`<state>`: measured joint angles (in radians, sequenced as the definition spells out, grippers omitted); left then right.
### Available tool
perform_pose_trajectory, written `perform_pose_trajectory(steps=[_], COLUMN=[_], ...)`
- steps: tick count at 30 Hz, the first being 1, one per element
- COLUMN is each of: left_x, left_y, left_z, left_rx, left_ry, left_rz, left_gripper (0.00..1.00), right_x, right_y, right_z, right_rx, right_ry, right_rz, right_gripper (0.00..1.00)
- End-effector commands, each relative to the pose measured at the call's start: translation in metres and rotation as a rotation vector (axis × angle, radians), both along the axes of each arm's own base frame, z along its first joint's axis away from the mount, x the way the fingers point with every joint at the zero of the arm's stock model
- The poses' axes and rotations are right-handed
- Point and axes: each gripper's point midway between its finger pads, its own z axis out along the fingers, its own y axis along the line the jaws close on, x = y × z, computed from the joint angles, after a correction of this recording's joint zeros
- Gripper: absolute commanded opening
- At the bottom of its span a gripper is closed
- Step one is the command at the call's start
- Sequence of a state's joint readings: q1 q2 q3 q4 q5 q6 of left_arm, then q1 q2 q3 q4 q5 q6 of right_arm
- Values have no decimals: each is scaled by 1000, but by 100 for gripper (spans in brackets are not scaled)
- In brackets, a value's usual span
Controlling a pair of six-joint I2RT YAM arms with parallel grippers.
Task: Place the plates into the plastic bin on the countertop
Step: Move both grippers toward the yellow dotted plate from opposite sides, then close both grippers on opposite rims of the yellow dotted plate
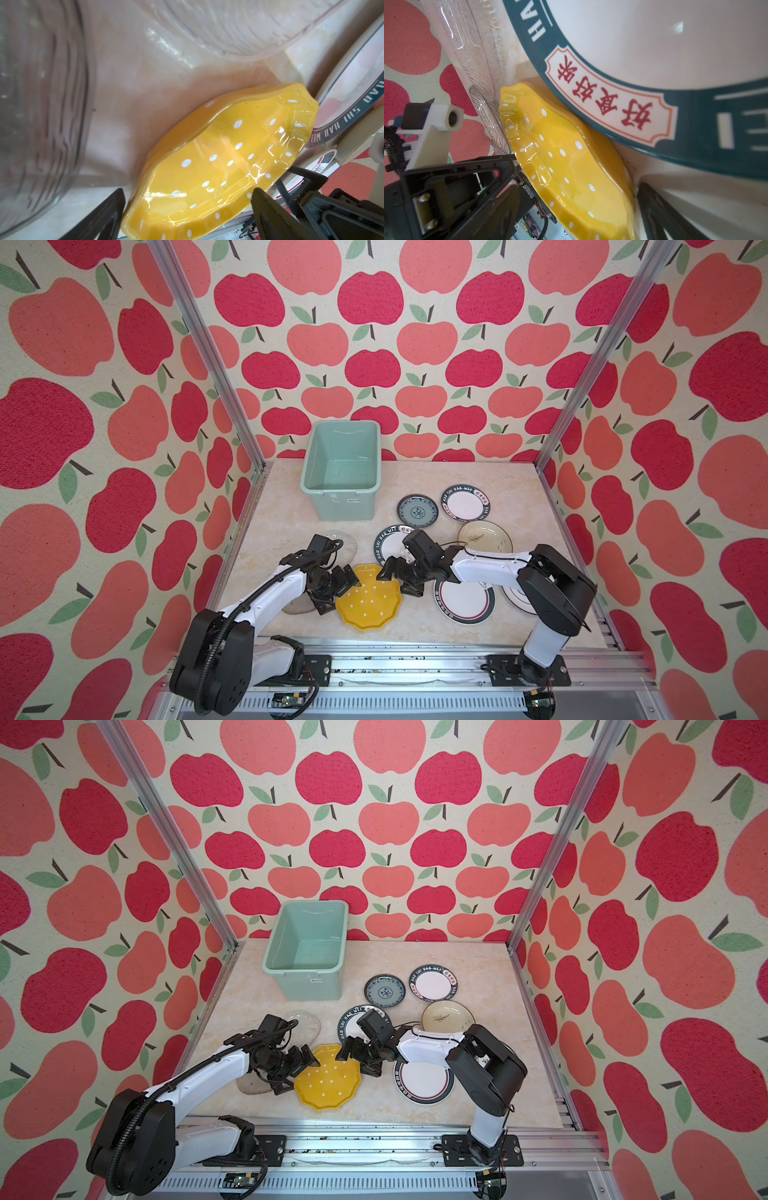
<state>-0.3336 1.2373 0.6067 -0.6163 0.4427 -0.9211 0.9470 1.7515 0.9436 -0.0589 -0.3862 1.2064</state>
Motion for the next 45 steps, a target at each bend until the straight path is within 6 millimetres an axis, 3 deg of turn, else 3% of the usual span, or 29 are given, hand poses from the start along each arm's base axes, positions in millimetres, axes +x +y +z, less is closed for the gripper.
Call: perform_pose_trajectory(steps=[1, 13, 24, 35, 41, 45], left_x=[7, 10, 10, 8, 7, 7], left_y=[-7, -12, -17, -16, -15, -14], left_z=[1, 4, 12, 16, 18, 20], left_rx=[-35, -53, -86, -89, -82, -80], left_ry=[-28, -46, -81, -91, -97, -103], left_rz=[-32, -70, -94, -97, -96, -93], left_gripper=[96, 96, 96, 96, 96, 96], right_x=[-6, -12, -21, -23, -21, -19], right_y=[4, 24, 42, 43, 37, 32], right_z=[3, 39, 78, 66, 58, 57], right_rx=[39, 223, 423, 398, 349, 324], right_ry=[12, -65, -143, -100, -97, -110], right_rz=[13, 74, 123, 119, 92, 75], right_gripper=[89, 79, 78, 67, 53, 38])
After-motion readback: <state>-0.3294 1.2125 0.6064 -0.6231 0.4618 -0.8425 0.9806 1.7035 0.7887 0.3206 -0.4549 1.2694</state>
